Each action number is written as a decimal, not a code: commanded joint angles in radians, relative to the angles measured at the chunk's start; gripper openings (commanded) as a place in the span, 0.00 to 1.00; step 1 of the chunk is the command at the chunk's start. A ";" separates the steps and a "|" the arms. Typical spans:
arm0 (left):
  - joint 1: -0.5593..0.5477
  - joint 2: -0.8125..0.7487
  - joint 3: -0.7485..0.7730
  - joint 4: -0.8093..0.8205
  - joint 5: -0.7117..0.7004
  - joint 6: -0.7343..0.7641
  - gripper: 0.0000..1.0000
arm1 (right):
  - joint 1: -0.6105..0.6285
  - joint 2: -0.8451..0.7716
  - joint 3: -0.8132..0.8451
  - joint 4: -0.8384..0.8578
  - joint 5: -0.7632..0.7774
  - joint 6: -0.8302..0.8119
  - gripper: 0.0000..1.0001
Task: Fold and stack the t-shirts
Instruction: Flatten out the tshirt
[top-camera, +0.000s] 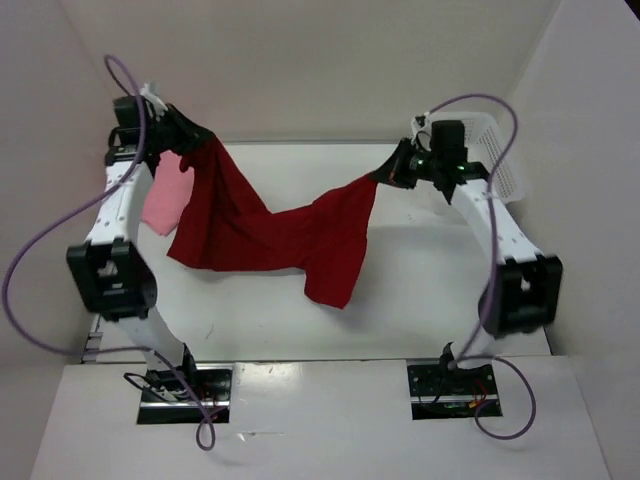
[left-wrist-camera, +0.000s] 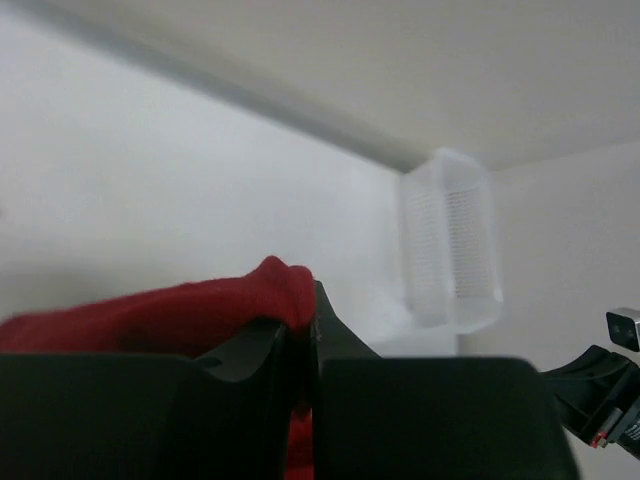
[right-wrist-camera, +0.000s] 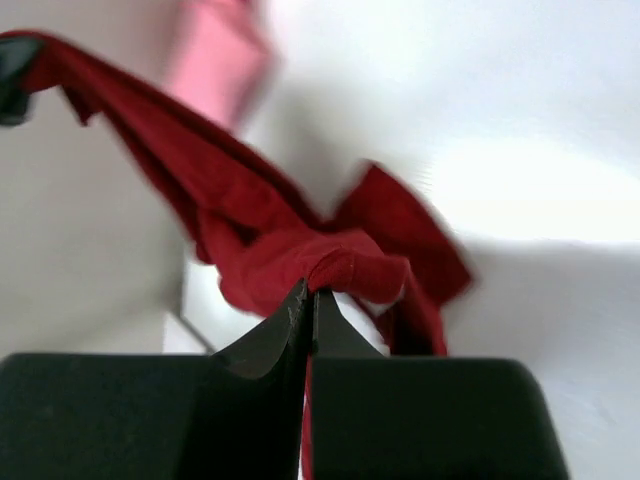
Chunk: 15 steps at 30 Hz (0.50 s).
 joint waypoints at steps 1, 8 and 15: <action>-0.018 0.219 -0.032 -0.016 -0.032 0.066 0.13 | -0.045 0.179 -0.055 0.066 0.058 -0.009 0.00; -0.051 0.469 0.188 -0.082 -0.119 0.098 0.30 | -0.045 0.473 0.186 -0.006 0.211 -0.010 0.00; -0.042 0.236 -0.009 -0.057 -0.207 0.118 1.00 | -0.045 0.415 0.206 -0.038 0.273 -0.001 0.43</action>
